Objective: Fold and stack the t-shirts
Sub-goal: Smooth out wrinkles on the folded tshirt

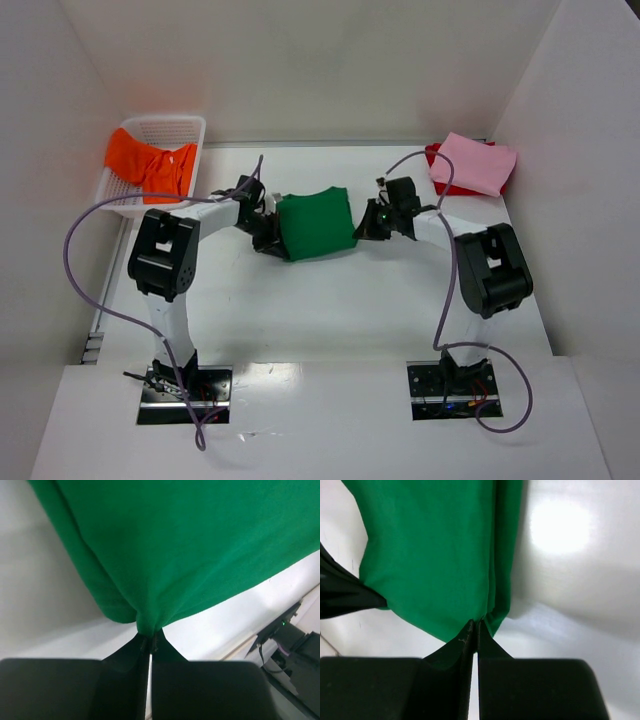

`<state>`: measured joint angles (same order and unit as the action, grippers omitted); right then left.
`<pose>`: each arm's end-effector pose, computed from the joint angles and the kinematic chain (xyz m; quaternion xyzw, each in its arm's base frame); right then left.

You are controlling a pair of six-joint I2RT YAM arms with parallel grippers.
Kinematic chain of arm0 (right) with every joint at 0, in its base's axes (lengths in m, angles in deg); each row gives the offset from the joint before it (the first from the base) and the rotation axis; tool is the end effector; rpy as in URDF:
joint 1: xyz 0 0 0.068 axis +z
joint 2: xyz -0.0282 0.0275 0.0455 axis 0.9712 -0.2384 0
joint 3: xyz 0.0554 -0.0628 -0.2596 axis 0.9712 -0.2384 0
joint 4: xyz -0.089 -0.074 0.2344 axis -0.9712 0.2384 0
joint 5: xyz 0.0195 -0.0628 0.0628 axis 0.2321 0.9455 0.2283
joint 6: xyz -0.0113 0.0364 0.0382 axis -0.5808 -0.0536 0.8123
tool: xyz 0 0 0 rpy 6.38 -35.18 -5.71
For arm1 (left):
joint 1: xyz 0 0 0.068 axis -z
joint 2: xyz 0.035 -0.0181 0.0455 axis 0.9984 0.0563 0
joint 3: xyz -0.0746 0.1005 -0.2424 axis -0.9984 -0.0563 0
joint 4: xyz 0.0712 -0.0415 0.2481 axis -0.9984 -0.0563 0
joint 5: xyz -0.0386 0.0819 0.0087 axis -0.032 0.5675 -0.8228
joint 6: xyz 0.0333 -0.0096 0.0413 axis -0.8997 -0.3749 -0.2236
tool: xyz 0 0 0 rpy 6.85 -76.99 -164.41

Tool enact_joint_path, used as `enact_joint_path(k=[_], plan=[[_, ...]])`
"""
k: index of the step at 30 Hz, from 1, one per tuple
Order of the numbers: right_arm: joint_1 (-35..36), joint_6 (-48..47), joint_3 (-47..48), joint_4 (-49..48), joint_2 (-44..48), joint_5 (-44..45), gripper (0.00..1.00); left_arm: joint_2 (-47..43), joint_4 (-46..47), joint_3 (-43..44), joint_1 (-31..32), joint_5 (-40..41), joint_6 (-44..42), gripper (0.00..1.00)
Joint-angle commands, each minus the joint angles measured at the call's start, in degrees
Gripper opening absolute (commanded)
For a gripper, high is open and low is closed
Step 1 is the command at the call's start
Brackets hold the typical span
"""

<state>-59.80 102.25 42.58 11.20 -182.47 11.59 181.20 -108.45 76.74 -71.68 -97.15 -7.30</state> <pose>0.3540 0.1181 0.1721 0.0114 0.9188 0.2934 0.2640 0.3801 -0.1212 0.1509 -0.0451 0.9470 -0.3066 0.0841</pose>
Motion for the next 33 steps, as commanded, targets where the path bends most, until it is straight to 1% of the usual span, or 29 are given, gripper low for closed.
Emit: enact_joint_path(k=[1,5,8,11,12,14,15,16,17,18,19,20,22,23,25,28,30,31,32,33], plan=[[-0.1,0.2,-4.9,3.8,5.9,1.8,0.06,-5.0,-4.2,-2.7,-0.7,0.3,-2.4,0.00],[2.1,2.1,-8.9,5.8,12.8,3.7,0.06,-6.9,-6.6,-4.5,-0.7,0.8,-2.4,0.00],[2.7,4.6,-12.2,6.5,15.4,5.1,0.06,-8.4,-7.3,-6.5,-0.7,2.0,-2.4,0.00],[2.7,5.4,-14.3,6.5,17.9,5.6,0.06,-9.0,-8.7,-6.5,-0.7,2.7,-3.0,0.00],[2.7,5.4,-14.9,6.5,18.6,5.6,0.09,-9.7,-9.4,-6.5,-0.7,3.2,-3.0,0.00],[2.7,5.4,-15.5,6.5,19.1,6.4,0.10,-10.2,-10.0,-6.5,-0.7,2.5,-3.0,0.01],[2.7,5.4,-15.5,6.5,19.1,7.2,0.10,-10.2,-10.5,-6.5,-0.7,2.0,-3.6,0.04],[2.7,5.4,-15.5,7.0,19.1,7.7,0.14,-10.2,-10.5,-6.5,-0.7,1.3,-3.6,0.09],[2.7,5.4,-15.4,7.1,19.1,7.8,0.18,-10.9,-11.2,-6.5,-0.7,1.3,-4.2,0.16],[2.7,5.4,-14.9,7.9,19.1,8.6,0.24,-11.4,-12.3,-6.5,-0.7,1.3,-4.2,0.23],[2.7,5.4,-13.6,9.3,18.5,9.6,0.39,-11.5,-13.0,-5.8,-0.7,1.3,-4.9,0.36],[2.7,5.4,-12.9,10.1,18.5,10.3,0.46,-12.0,-13.8,-5.2,-0.7,1.3,-5.5,0.43],[2.7,5.4,-11.0,10.8,18.5,12.6,0.54,-12.7,-15.9,-3.6,-0.7,1.3,-6.1,0.50],[2.7,5.4,-10.5,11.4,19.4,13.5,0.59,-13.6,-16.4,-1.7,-0.7,1.3,-6.1,0.59],[1.6,5.4,-9.3,10.2,20.5,14.2,0.62,-14.2,-17.0,0.6,-1.9,-0.4,-6.7,0.73],[-0.2,5.4,-7.9,6.1,20.5,12.2,0.63,-14.2,-16.1,5.5,-3.4,-2.5,-6.7,0.75],[-0.2,4.7,-6.4,4.6,17.4,12.2,0.65,-13.1,-13.0,7.1,-4.0,-2.5,-5.9,0.75],[-0.2,4.7,-5.1,4.6,16.1,10.3,0.66,-12.4,-11.7,7.6,-4.0,-2.5,-5.1,0.75],[-0.2,3.9,-4.4,3.9,14.7,9.6,0.66,-11.6,-10.2,8.5,-4.8,-1.4,-4.5,0.75],[-0.2,3.9,-4.4,3.0,11.9,9.1,0.69,-10.0,-7.2,8.5,-4.8,0.9,-2.9,0.75]])
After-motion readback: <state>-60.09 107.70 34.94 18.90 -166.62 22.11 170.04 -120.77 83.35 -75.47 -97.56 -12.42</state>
